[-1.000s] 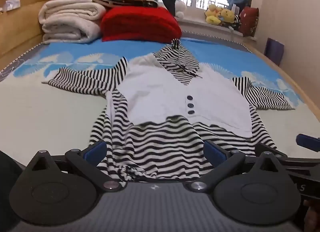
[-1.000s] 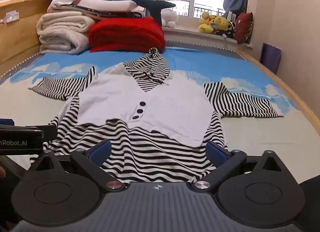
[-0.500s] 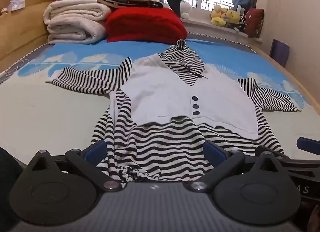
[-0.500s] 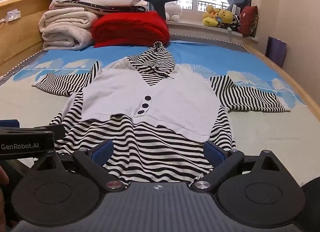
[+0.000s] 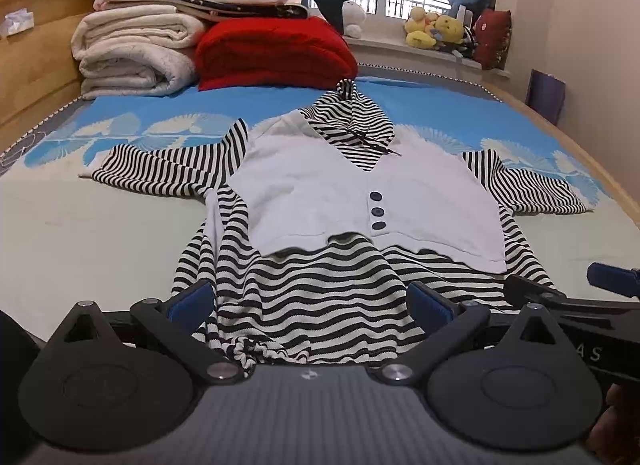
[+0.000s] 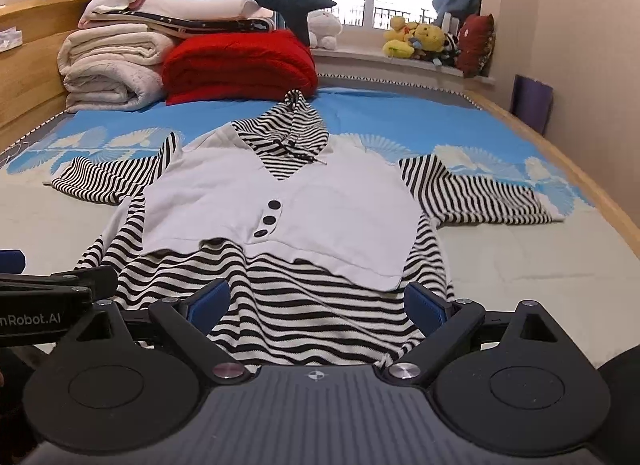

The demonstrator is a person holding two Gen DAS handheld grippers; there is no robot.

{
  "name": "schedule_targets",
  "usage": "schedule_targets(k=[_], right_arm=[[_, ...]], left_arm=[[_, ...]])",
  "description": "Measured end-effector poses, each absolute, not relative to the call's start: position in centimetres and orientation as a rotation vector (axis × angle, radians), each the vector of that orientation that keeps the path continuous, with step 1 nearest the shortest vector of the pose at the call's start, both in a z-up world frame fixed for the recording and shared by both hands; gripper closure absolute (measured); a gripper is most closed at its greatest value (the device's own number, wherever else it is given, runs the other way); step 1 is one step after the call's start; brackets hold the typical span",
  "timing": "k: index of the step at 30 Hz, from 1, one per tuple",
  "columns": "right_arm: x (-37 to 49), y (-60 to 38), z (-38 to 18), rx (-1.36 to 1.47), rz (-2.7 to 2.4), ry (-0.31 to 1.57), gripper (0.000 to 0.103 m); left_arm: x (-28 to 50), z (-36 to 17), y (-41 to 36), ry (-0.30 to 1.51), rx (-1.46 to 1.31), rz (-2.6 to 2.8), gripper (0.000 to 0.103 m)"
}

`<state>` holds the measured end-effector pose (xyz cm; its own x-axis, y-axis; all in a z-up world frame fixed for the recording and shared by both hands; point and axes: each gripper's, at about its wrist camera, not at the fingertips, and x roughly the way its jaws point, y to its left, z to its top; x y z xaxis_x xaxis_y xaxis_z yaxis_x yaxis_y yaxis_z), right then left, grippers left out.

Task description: Fold small clothes

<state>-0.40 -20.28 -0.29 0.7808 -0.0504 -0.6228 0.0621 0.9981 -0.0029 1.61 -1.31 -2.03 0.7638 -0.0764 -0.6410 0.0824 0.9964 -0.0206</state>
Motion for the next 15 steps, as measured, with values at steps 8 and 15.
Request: schedule_targets(k=[8, 15], right_arm=[[-0.24, -19.97, -0.45, 0.016, -0.053, 0.697, 0.009], [-0.32, -19.94, -0.46, 0.016, -0.043, 0.700, 0.009]], left_arm=[[1.82, -2.13, -1.04, 0.715, 0.000, -0.080, 0.001], [1.94, -2.05, -0.78, 0.716, 0.006, -0.060, 0.001]])
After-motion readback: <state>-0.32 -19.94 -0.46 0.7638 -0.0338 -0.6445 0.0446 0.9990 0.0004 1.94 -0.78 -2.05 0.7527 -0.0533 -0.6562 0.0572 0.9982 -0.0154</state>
